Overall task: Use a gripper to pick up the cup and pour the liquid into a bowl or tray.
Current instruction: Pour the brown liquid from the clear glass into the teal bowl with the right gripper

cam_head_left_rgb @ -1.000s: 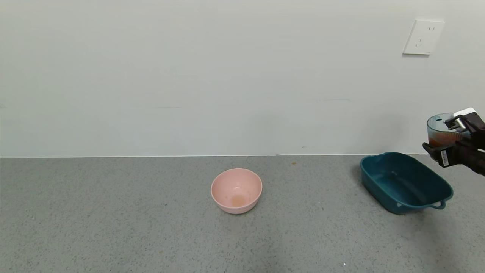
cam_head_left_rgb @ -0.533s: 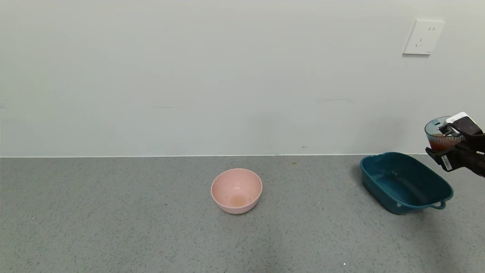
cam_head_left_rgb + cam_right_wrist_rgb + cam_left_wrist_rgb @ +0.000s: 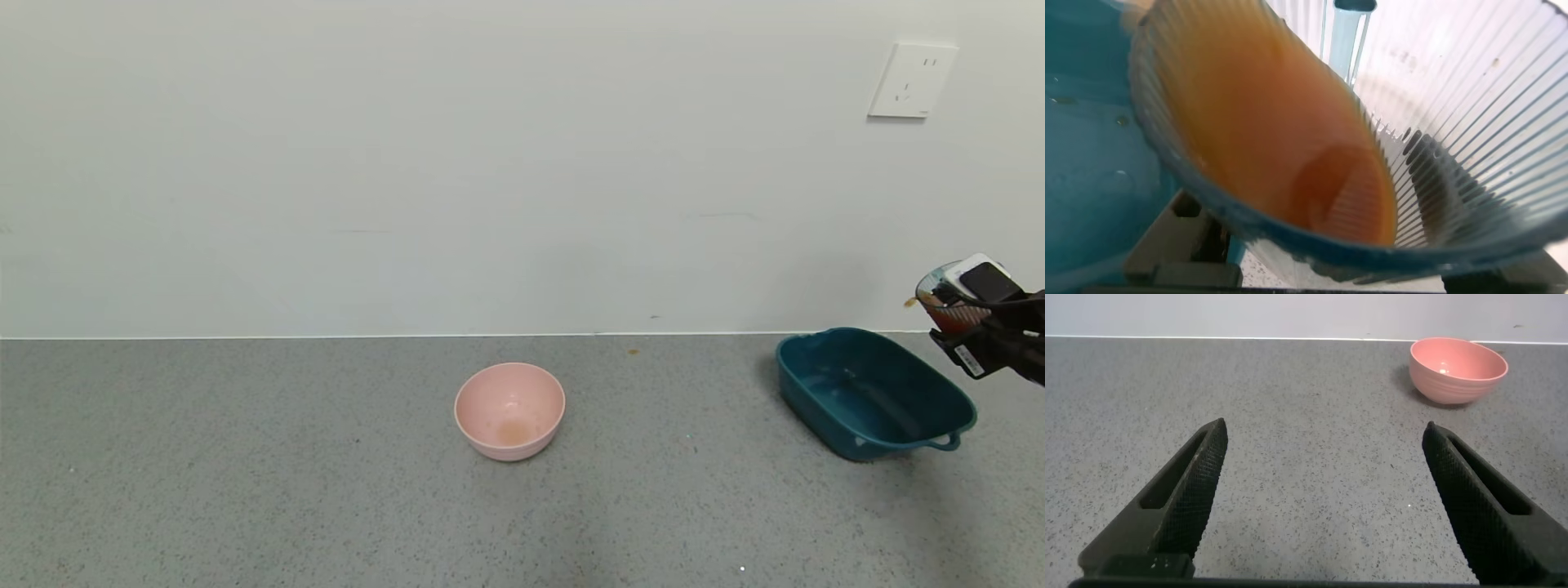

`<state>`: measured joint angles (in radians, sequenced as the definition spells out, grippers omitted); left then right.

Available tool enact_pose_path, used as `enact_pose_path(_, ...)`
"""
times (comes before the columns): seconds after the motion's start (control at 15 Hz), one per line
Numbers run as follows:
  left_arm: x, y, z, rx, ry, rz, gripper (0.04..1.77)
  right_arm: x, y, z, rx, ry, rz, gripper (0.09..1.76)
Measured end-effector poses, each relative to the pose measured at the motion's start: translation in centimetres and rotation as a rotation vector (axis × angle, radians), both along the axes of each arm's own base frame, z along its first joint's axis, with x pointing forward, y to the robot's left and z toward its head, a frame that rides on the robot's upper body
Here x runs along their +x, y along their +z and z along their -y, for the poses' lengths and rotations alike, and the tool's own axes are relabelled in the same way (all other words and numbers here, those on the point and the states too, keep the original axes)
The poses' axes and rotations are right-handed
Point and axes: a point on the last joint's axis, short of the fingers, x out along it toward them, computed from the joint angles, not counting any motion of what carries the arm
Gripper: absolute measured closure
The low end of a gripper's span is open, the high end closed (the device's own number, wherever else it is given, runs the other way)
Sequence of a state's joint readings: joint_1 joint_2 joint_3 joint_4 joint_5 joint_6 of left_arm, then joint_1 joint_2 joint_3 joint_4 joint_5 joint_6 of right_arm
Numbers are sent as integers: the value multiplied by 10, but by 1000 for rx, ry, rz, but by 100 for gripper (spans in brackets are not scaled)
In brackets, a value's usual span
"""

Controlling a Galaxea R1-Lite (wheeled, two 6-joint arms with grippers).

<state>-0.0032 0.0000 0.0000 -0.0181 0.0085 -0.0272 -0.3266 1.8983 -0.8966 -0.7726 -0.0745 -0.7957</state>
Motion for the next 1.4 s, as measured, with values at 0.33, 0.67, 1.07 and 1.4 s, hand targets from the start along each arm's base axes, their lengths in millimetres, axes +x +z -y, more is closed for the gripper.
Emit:
enact_pose_path(0.33,0,0,0,0,0,0,9,1,-5,1,-47,8,-36,48)
enact_pose_path(0.67,0,0,0,0,1,0,9,-1,-7,7,-133,15,-81,48)
enact_pose_path(1.07,0,0,0,0,0,0,9,-9,-9,20,-252,9,-150,48)
enact_pose_path(1.4,0,0,0,0,0,0,9,-13,-11,26,-325,13,-196,48)
